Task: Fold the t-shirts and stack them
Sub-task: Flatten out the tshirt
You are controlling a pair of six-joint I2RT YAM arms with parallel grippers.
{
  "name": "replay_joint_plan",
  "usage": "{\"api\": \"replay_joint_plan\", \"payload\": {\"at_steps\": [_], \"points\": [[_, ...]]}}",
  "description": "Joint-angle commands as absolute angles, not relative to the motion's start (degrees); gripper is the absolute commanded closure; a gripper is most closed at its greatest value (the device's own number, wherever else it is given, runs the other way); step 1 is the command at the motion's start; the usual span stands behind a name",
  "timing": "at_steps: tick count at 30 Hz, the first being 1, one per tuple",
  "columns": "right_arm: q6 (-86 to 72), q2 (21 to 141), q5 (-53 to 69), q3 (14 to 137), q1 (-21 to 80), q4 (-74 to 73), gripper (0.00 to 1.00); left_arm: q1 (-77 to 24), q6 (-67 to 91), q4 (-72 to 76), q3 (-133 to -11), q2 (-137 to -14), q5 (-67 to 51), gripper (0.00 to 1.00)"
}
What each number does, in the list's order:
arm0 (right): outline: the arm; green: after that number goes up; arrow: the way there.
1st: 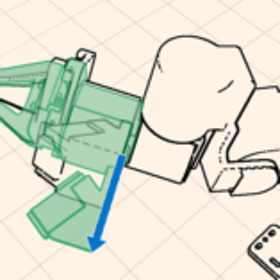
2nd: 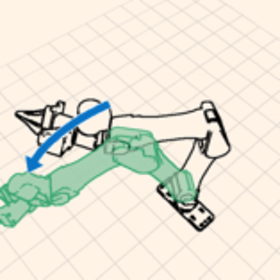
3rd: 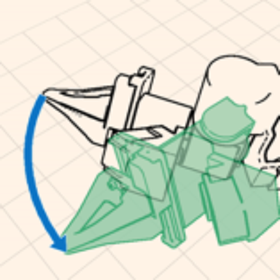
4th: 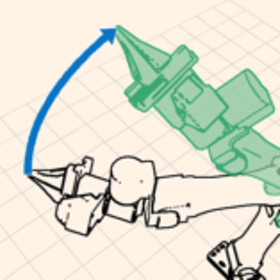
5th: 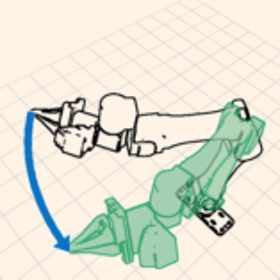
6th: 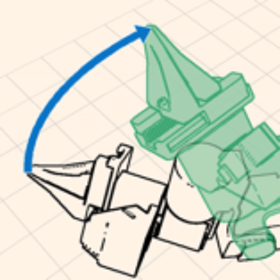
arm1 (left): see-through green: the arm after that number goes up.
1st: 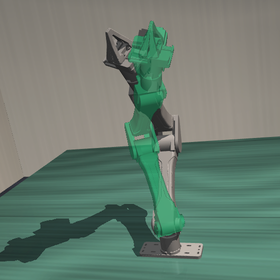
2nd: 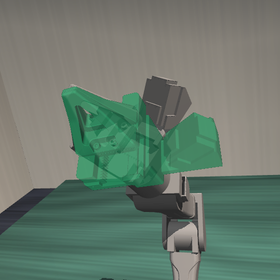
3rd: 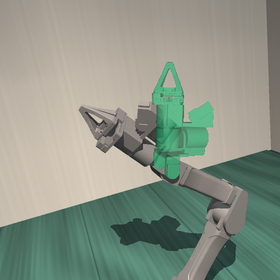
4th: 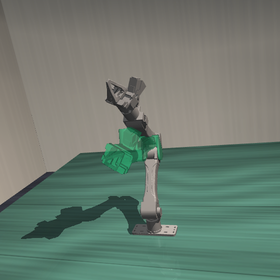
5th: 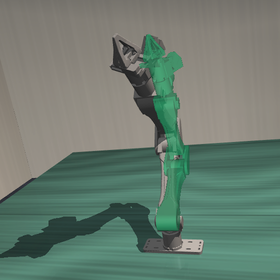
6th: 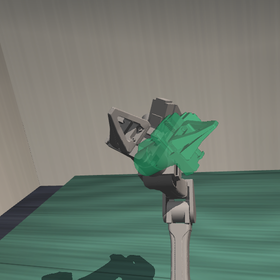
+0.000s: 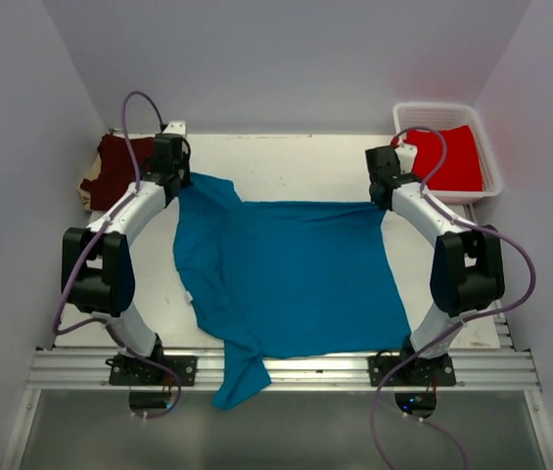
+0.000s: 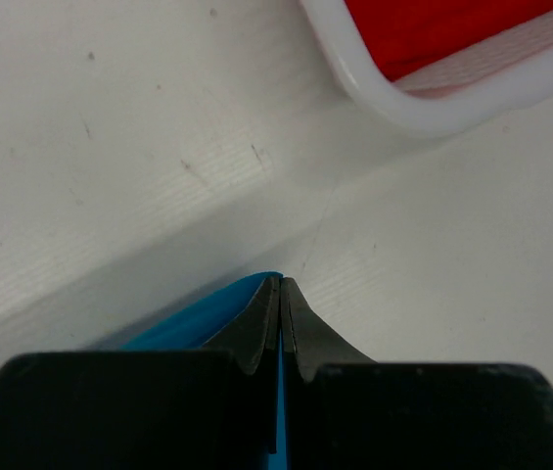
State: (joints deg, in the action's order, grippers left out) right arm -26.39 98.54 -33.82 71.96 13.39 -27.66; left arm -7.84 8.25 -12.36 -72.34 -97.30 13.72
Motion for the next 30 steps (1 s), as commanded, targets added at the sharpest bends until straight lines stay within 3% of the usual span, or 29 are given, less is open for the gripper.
{"api": "replay_joint_plan", "payload": {"at_steps": [1, 6, 13, 14, 15, 16, 17, 18, 21, 24, 29, 30], "points": [[-27.78, 99.58, -36.48, 76.20, 10.99, -22.16, 1.00, -7.12, 6.94, -5.90, -75.85, -99.74, 14.77, 1.00], [-26.54, 104.58, -35.42, 84.09, 8.00, -22.14, 1.00, -6.94, 5.80, -7.98, -86.38, -108.00, 14.50, 1.00], [-25.66, 121.17, -38.49, 104.83, 5.80, -27.42, 1.00, -6.68, 5.36, -8.62, -108.33, -124.08, 10.03, 1.00], [-25.84, 122.51, -40.41, 108.77, 5.80, -27.86, 1.00, -6.68, 5.71, -8.27, -110.11, -124.88, 8.37, 0.96], [-25.75, 123.39, -40.69, 110.20, 5.80, -28.30, 0.96, -6.77, 6.58, -6.78, -111.08, -125.07, 7.74, 0.79], [-25.75, 124.09, -40.78, 111.69, 5.80, -28.56, 0.71, -6.77, 7.64, -5.29, -110.22, -123.42, 6.34, 0.61], [-25.23, 124.01, -38.61, 111.80, 5.89, -28.91, 0.53, -6.85, 7.91, -3.79, -108.82, -121.83, 5.02, 0.11], [-25.14, 122.97, -37.45, 111.27, 5.98, -29.09, 0.32, -7.20, 8.17, 0.83, -106.63, -119.64, 4.92, 0.00], [-23.91, 114.02, -30.63, 99.44, 6.76, -19.66, 0.14, -9.48, 7.47, 8.24, -95.56, -109.62, 5.53, 0.00], [-21.72, 104.52, -27.34, 86.33, 9.75, -11.98, 0.11, -13.52, 7.73, 4.67, -91.24, -104.51, 7.99, 0.00], [-19.60, 96.34, -26.46, 76.74, 16.51, -13.26, 0.18, -17.05, 16.77, 0.18, -79.39, -99.59, 3.54, 0.00], [-20.21, 94.59, -25.24, 75.77, 16.78, -14.23, 0.31, -17.05, 18.09, 0.52, -76.84, -98.01, 2.38, 0.00]]}}
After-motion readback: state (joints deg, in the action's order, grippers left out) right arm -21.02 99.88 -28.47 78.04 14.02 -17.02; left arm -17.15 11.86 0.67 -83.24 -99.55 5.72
